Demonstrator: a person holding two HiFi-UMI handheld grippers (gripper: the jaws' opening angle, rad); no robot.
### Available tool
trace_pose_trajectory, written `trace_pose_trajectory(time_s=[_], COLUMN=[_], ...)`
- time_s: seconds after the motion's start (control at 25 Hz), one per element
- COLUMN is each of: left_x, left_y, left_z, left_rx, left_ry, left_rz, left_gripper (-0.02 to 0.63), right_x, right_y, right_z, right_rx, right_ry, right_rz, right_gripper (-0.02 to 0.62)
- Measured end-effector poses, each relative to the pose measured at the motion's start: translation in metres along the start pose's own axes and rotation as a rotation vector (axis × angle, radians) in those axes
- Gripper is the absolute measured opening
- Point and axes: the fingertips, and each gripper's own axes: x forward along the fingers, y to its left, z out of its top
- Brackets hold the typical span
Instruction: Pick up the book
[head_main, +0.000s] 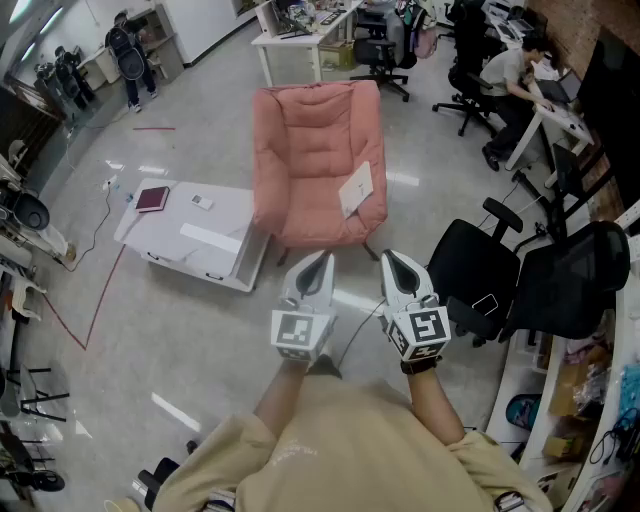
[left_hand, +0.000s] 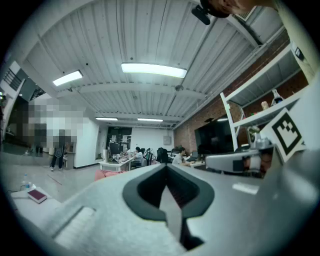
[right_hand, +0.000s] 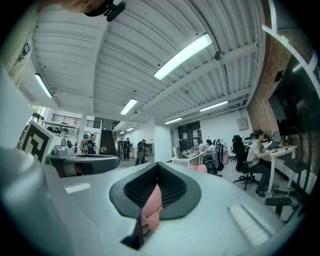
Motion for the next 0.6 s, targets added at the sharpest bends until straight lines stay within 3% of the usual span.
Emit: trace_pose_trajectory(time_s=[0.28, 0.6], left_x=[0.035, 0.071], left_y=[0.055, 0.119], left_z=[0.009, -0.013], left_rx=[-0.005, -0.006], left_ry=[-0.021, 0.007], left_rz=[-0.027, -0.075], left_gripper=[0.000, 0.000], right_x=[0.066, 0.146], right_y=[0.001, -0.005], right_z=[0.000, -0.023], right_rx=[0.002, 0.046], right_ry=[0.022, 0.089], right_rz=[-0.039, -0.083], right_gripper=[0.008, 0.007])
